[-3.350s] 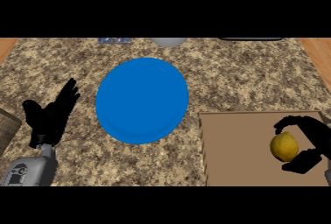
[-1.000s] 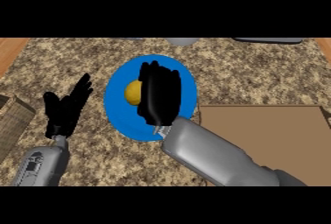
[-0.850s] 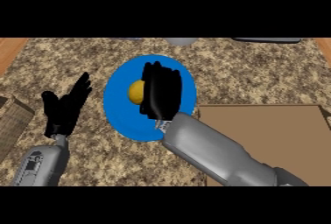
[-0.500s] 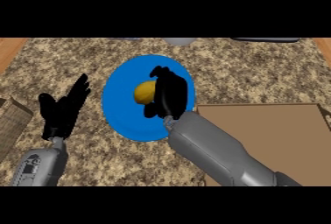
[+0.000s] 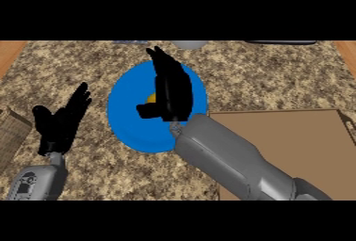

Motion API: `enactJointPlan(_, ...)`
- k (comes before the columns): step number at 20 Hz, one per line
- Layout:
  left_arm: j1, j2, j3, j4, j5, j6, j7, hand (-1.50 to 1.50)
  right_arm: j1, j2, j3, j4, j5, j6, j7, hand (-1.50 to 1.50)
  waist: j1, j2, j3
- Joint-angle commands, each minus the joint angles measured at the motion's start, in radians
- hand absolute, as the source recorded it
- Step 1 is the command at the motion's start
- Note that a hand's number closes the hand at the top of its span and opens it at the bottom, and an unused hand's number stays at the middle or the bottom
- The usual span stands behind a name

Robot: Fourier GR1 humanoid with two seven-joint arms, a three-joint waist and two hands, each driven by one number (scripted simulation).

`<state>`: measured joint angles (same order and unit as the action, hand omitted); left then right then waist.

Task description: Pick the lemon from the tray and place it in the plate

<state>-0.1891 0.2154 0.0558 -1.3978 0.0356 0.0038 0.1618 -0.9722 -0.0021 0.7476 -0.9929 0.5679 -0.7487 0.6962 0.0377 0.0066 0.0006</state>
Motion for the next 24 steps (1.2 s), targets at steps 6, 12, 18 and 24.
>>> enactJointPlan(6, 0.052, -0.048, -0.031, 0.018, -0.042, 0.034, -0.058, 0.0, 0.021, 0.002, -0.057, -0.239, -0.194, -0.18, 0.014, -1.5, -0.017, -0.004, -0.001)
enactJointPlan(12, 0.051, 0.02, 0.025, -0.059, 0.011, -0.017, 0.007, 0.0, 0.143, 0.002, -0.141, -0.31, -0.444, -0.058, -0.192, -1.5, -0.018, -0.003, 0.0)
enactJointPlan(18, -0.041, -0.009, 0.033, 0.025, -0.009, 0.008, 0.04, 0.0, 0.248, 0.002, -0.192, -0.321, -0.423, 0.012, -0.376, -1.5, -0.037, -0.006, -0.001)
enactJointPlan(24, 0.028, 0.016, 0.056, -0.039, 0.008, -0.038, 0.037, 0.0, 0.369, 0.002, -0.248, -0.356, -0.395, 0.109, -0.447, -1.5, -0.036, -0.008, -0.001)
